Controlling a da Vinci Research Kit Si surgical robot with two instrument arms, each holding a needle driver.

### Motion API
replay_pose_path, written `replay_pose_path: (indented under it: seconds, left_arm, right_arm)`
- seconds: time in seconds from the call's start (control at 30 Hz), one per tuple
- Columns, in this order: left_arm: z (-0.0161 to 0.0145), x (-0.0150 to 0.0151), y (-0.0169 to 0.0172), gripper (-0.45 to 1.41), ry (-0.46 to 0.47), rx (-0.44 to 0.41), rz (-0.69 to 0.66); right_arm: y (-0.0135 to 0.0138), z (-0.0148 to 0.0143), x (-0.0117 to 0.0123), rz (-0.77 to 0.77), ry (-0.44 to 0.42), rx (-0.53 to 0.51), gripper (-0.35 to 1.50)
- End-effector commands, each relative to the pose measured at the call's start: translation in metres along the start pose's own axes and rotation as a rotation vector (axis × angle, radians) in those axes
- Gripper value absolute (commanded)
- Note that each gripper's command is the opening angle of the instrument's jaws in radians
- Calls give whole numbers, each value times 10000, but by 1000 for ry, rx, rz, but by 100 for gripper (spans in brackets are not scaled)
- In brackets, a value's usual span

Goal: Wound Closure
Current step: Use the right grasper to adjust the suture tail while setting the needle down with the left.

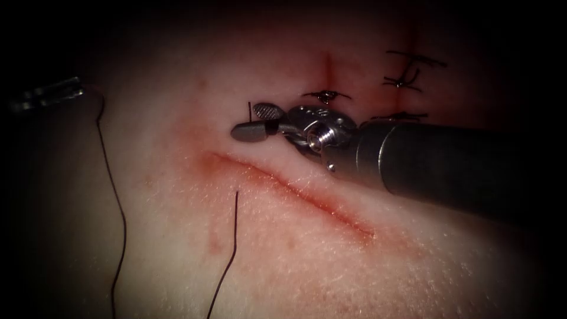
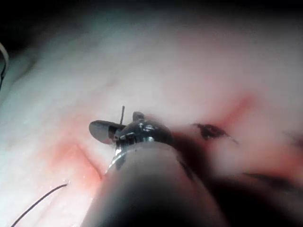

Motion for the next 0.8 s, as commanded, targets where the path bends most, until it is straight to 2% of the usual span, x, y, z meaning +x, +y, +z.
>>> replay_pose_path:
  seconds: [0.03, 0.17, 0.2, 0.23, 0.27, 0.3, 0.4, 0.57, 0.63, 0.8]
  left_arm:
    - [5, -4, 4, -45, 1, -1, 0]
    - [5, -4, 4, -45, 1, -1, 0]
    - [5, -4, 4, -45, 1, -1, 0]
    - [5, -4, 4, -45, 1, -1, 0]
    - [5, -4, 4, -45, 1, -1, 0]
    - [5, -4, 4, -45, 1, -1, 0]
    - [4, -4, 4, -45, 1, -2, 0]
    - [5, -4, 3, -45, 1, -2, -1]
    - [5, -5, 3, -45, 2, -2, -1]
    - [8, -5, 5, -45, 0, -2, 0]
  right_arm:
    - [-4, 13, 4, -1, 4, 1, 101]
    - [-10, 22, 1, 8, 0, 16, 91]
    - [-10, 24, 1, 13, -1, 20, 84]
    - [-11, 26, 0, 30, -7, 26, 69]
    - [-11, 27, 0, 30, -7, 26, 49]
    - [-10, 25, 1, 30, -5, 21, -35]
    - [-7, 21, 7, 76, 26, -36, -35]
    - [-15, 3, 30, 137, 113, 14, -35]
    - [-27, -6, 43, 112, 164, 32, -35]
    - [-44, -17, 64, 73, 212, 49, -35]
